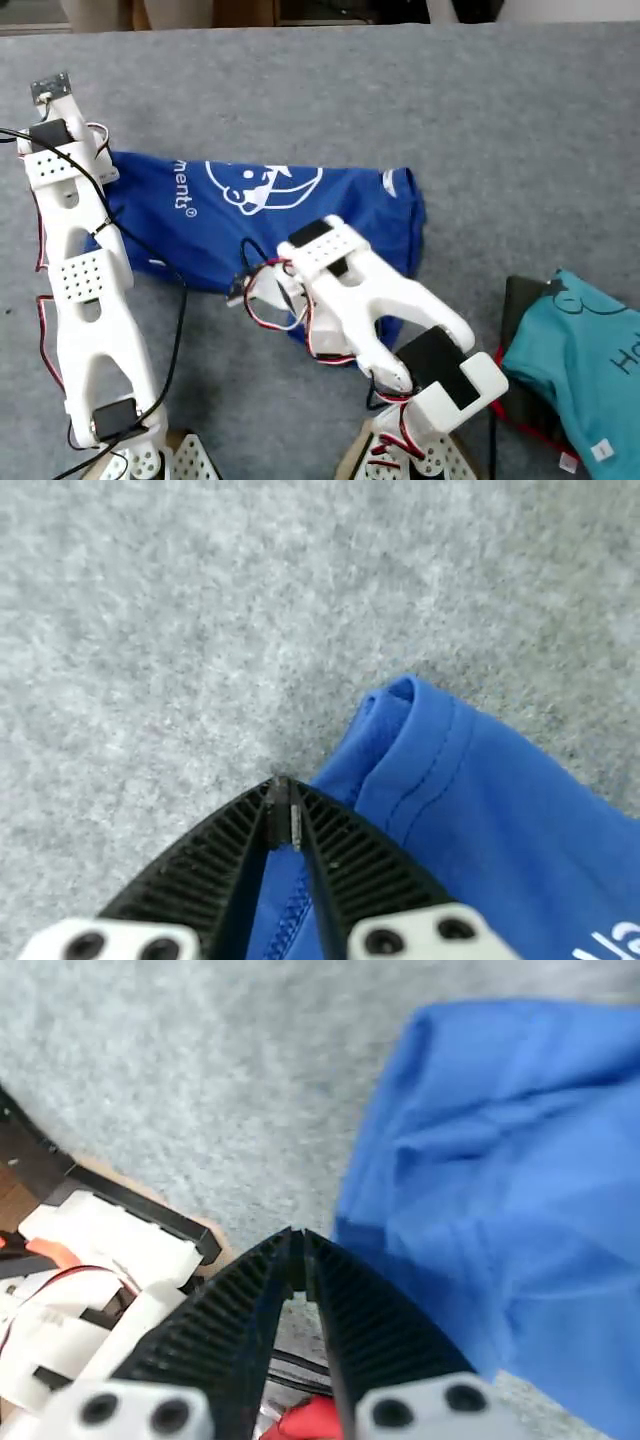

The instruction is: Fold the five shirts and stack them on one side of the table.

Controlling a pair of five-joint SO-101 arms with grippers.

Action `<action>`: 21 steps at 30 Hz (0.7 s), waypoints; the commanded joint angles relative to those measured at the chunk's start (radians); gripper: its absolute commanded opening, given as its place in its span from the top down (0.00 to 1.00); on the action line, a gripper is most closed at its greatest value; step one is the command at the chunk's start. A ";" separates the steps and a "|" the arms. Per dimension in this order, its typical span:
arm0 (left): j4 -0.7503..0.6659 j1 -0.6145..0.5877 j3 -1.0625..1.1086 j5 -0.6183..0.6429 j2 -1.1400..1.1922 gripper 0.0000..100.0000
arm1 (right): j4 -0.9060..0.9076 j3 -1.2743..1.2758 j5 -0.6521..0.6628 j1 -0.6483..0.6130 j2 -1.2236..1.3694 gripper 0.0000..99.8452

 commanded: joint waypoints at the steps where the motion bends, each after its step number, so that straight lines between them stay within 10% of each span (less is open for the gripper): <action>1: -0.021 0.003 -0.038 -0.006 -0.012 0.98 | 0.017 -0.022 0.009 0.008 -0.070 1.00; 13: -0.020 0.003 -0.038 -0.006 -0.012 0.98 | -0.003 -0.231 0.152 0.343 -0.079 1.00; 21: -0.020 0.005 -0.038 -0.006 -0.012 0.98 | -0.046 -0.214 0.155 0.341 0.033 1.00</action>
